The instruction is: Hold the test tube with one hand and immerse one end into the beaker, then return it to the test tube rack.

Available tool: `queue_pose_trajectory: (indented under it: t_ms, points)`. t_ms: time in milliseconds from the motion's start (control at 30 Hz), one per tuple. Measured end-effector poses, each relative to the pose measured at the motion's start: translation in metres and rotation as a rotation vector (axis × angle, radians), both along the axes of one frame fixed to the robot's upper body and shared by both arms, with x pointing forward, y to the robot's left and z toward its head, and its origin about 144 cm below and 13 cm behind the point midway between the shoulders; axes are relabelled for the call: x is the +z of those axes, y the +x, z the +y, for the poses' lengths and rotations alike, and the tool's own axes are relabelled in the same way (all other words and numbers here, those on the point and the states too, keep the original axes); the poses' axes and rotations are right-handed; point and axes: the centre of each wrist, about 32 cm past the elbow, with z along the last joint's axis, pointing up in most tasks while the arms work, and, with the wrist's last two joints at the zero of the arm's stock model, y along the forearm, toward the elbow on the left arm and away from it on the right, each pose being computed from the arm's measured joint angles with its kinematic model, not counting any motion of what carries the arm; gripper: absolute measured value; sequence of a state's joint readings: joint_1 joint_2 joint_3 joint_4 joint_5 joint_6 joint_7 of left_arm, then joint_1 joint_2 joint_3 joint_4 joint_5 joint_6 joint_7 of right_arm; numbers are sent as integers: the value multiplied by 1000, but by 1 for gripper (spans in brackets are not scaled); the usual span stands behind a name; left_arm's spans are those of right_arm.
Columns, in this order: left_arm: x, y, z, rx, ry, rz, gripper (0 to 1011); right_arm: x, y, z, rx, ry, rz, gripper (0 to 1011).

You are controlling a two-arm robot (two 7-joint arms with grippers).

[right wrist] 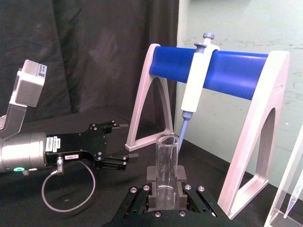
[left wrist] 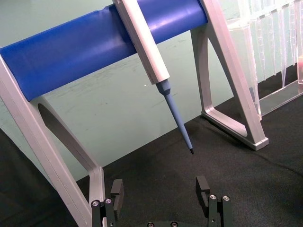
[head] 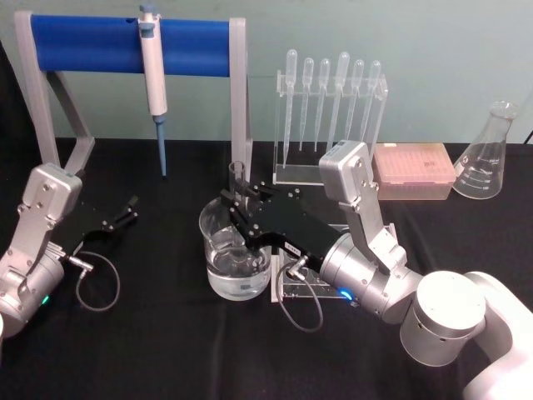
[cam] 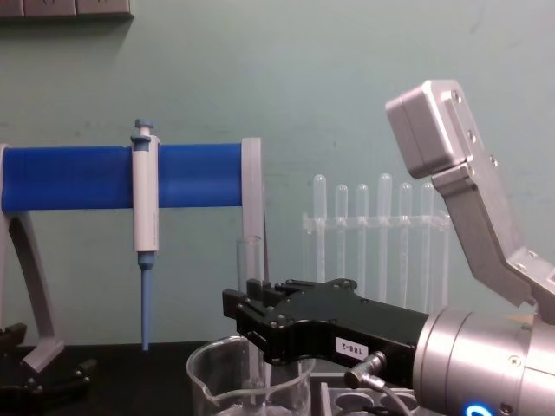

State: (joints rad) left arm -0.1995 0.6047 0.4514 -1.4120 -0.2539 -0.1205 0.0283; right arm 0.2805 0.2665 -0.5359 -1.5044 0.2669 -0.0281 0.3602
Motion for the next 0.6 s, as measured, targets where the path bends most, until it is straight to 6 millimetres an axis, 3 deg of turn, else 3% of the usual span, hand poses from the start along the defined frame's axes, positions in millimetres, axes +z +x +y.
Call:
queue_pose_trajectory:
  t_ms: [600]
  points:
    - [0,0,0,0,0,0,1000,0,0,0,0,0,0,231]
